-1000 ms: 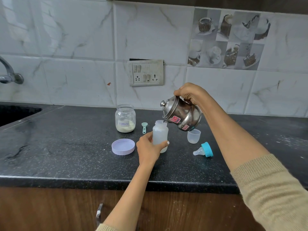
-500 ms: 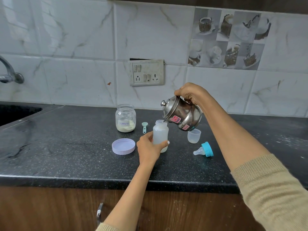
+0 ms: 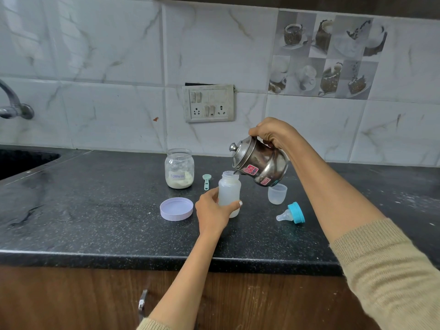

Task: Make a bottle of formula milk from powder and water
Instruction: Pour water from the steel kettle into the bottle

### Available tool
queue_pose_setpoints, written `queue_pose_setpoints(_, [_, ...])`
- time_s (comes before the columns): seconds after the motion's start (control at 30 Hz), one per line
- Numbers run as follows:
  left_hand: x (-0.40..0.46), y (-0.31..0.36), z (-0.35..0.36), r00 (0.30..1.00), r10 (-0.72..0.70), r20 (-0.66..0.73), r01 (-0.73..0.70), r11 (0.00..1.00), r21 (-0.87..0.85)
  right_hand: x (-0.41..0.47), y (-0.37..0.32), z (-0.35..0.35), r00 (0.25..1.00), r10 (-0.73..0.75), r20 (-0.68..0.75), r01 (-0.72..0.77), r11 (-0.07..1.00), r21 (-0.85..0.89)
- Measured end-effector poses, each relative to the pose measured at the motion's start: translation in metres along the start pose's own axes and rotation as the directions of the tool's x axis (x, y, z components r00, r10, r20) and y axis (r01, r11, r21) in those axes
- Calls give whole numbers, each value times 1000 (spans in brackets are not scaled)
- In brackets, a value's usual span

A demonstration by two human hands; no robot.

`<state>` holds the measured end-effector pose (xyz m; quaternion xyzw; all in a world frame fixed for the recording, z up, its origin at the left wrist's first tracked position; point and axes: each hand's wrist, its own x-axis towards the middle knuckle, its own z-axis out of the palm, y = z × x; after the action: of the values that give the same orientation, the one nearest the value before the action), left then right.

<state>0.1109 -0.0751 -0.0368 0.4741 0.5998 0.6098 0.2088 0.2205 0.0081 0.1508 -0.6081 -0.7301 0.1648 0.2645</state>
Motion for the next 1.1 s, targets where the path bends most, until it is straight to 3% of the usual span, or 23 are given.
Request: queue_pose_setpoints(1.1, [-2, 4, -2, 1000, -2, 10, 2, 1000, 5, 0, 3, 1, 1000, 12, -9, -11, 999, 49])
